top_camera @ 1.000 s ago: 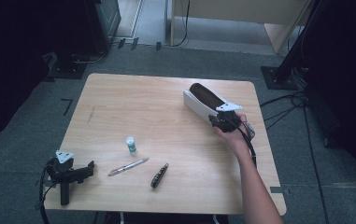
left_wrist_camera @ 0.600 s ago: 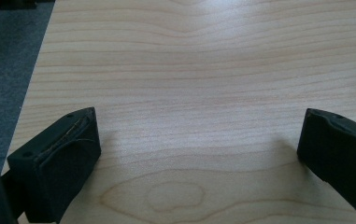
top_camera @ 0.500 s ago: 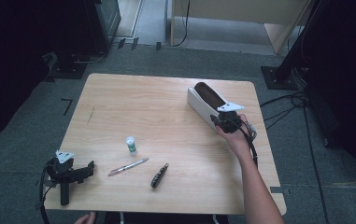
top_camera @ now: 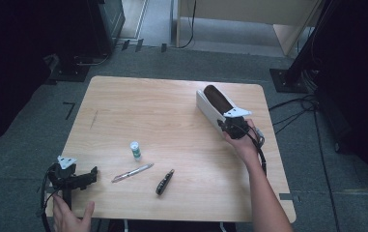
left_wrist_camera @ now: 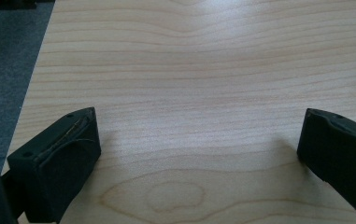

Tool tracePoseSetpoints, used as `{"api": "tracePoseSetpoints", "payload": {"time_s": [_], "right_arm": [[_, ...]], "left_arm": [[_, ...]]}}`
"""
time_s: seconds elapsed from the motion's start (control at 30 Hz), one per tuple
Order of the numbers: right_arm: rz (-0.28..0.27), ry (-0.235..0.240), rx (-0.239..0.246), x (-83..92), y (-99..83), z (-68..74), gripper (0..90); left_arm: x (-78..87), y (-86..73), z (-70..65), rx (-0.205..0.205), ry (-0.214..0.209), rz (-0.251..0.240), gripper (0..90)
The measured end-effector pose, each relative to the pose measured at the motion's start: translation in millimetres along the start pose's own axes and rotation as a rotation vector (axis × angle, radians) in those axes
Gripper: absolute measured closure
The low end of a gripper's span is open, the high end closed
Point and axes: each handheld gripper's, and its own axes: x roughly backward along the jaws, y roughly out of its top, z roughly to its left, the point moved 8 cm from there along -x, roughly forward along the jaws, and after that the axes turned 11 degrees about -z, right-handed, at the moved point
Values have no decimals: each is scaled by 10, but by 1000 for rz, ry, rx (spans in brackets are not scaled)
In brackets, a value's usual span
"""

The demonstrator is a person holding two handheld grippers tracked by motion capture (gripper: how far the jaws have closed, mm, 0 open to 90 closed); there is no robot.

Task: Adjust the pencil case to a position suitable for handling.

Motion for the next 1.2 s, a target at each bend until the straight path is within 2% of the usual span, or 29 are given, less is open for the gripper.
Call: {"api": "tracePoseSetpoints", "payload": {"time_s": [0.13,0.37,0.47,0.6,0.63,0.7,0.8,0.93,1.2], "right_arm": [[-13,-2,36,26,-3,8,860],[-22,-12,39,83,13,17,867],[-26,-8,42,111,26,59,869],[-42,-7,69,152,73,146,870],[-54,1,75,172,120,216,870],[-59,4,83,180,139,239,870],[-85,23,98,216,245,379,870],[-92,35,107,237,309,491,870],[-108,84,134,282,453,838,870]], "left_arm": [[0,0,0,1,0,-1,0],[0,0,0,0,0,0,0],[-1,1,0,0,0,0,0],[-1,1,0,0,0,0,0],[-1,1,0,0,0,0,0],[-1,1,0,0,0,0,0],[-1,1,0,0,0,0,0],[-1,1,0,-1,0,0,0],[-1,1,0,0,0,0,0]]}}
